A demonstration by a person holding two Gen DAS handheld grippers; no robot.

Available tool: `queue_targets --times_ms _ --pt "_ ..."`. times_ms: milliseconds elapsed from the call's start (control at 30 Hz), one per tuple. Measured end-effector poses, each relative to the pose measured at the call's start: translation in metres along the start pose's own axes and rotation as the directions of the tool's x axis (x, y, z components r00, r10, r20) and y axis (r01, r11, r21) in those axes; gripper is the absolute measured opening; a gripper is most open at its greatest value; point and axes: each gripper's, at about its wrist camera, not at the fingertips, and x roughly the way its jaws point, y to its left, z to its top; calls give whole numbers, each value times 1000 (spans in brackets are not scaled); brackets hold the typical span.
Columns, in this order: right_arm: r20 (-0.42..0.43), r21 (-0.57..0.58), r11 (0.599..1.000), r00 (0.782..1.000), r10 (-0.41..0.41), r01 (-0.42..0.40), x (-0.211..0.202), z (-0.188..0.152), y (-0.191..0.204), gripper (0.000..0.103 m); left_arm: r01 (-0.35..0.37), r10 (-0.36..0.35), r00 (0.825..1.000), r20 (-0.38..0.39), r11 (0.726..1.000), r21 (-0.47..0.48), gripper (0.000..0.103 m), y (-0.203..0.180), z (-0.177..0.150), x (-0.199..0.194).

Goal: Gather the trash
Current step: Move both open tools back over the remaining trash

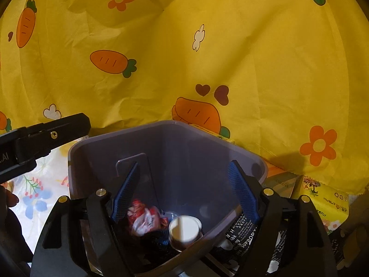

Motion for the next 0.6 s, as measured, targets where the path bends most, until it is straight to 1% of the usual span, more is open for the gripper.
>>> queue_targets --times_ms 233,433,600 --pt "-4 2 1000 1000 1 -1 -2 0 3 76 -15 15 1000 -13 999 -29 75 8 -2 -4" --pt "-3 2 1000 1000 3 -3 -3 0 3 76 -17 16 1000 -11 999 -31 75 8 -3 -8" --pt "-3 8 1000 1000 -2 2 -11 0 4 76 -31 31 999 -12 999 -26 76 10 -9 -17"
